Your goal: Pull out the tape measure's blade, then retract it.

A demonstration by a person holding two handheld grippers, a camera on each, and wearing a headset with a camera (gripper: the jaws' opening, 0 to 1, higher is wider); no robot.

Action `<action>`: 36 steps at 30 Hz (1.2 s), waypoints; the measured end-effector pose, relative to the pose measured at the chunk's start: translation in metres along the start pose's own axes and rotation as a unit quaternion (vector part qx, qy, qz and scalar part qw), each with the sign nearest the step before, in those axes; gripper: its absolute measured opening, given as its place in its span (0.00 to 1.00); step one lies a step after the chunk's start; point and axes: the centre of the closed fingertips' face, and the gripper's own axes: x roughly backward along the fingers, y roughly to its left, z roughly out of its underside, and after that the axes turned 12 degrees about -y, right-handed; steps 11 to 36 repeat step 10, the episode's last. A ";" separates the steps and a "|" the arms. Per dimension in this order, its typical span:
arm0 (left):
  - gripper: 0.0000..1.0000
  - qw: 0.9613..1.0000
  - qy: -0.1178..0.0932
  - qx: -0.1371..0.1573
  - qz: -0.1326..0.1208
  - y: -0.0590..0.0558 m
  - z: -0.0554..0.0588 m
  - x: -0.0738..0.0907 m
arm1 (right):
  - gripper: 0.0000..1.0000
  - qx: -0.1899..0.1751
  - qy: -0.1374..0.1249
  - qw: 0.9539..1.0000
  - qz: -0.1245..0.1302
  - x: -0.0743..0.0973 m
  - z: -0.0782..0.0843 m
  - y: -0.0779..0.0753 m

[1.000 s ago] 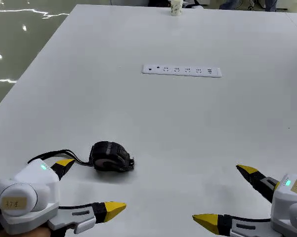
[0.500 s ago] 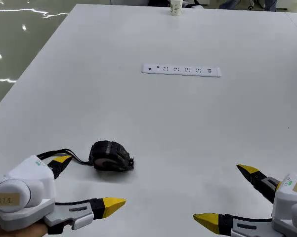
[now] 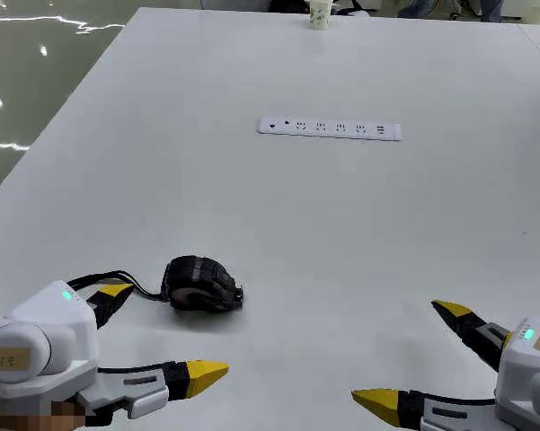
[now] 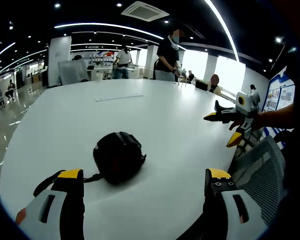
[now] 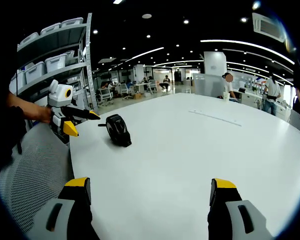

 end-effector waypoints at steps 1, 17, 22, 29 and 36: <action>0.99 1.000 -0.002 -0.008 -0.003 0.002 -0.001 0.000 | 0.99 0.000 0.000 1.000 0.000 0.000 0.000 0.000; 0.99 1.000 -0.007 -0.005 -0.002 0.002 -0.004 0.001 | 0.99 -0.001 -0.001 1.000 0.000 0.000 -0.001 -0.001; 0.99 1.000 -0.007 -0.005 -0.002 0.002 -0.004 0.001 | 0.99 -0.001 -0.001 1.000 0.000 0.000 -0.001 -0.001; 0.99 1.000 -0.007 -0.005 -0.002 0.002 -0.004 0.001 | 0.99 -0.001 -0.001 1.000 0.000 0.000 -0.001 -0.001; 0.99 1.000 -0.007 -0.005 -0.002 0.002 -0.004 0.001 | 0.99 -0.001 -0.001 1.000 0.000 0.000 -0.001 -0.001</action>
